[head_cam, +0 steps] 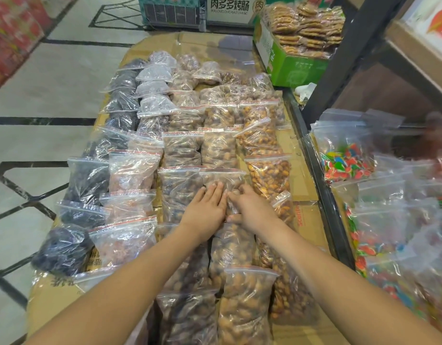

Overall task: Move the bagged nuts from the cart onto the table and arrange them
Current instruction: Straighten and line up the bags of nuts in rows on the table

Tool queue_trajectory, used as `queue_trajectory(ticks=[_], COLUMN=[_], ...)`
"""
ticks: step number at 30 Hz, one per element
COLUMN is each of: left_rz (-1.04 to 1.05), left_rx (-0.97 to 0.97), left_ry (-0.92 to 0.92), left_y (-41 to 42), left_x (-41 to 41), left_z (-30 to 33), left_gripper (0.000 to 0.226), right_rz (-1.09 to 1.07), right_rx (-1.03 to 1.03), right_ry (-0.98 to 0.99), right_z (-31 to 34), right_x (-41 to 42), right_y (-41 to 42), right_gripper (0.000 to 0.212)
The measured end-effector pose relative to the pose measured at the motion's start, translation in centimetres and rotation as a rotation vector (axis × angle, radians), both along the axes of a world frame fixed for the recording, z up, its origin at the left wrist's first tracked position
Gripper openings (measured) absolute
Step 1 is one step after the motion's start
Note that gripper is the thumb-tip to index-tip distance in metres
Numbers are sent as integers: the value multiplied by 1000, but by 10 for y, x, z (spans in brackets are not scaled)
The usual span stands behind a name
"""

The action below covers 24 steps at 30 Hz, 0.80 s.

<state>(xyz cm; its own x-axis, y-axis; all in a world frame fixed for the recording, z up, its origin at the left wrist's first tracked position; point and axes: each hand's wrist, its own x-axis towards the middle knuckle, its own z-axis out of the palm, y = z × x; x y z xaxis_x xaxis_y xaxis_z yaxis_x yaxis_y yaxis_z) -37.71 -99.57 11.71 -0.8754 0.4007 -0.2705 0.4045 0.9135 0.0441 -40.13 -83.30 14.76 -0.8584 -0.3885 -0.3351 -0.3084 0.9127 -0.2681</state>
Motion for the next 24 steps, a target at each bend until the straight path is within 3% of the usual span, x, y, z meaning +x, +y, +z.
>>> queue_trajectory(ticks=[3, 8, 12, 16, 20, 24], left_rz=[20, 53, 32, 45, 42, 65], left_rx=[31, 268, 183, 174, 140, 224], left_ry=[-61, -27, -74, -115, -184, -254], left_y=[-3, -8, -5, -1, -2, -2], left_x=[9, 39, 49, 35, 29, 27], left_z=[-1, 8, 2, 12, 16, 18], left_gripper=[65, 73, 90, 95, 69, 62], right_rz=[35, 119, 144, 103, -15, -67], right_rx=[96, -3, 78, 39, -78, -103], right_ry=[-5, 129, 80, 7, -15, -67], right_z=[7, 5, -5, 3, 8, 13], right_x=[8, 39, 55, 45, 31, 32], right_y=[-8, -3, -6, -5, -4, -8], right_gripper=[60, 36, 48, 45, 36, 23])
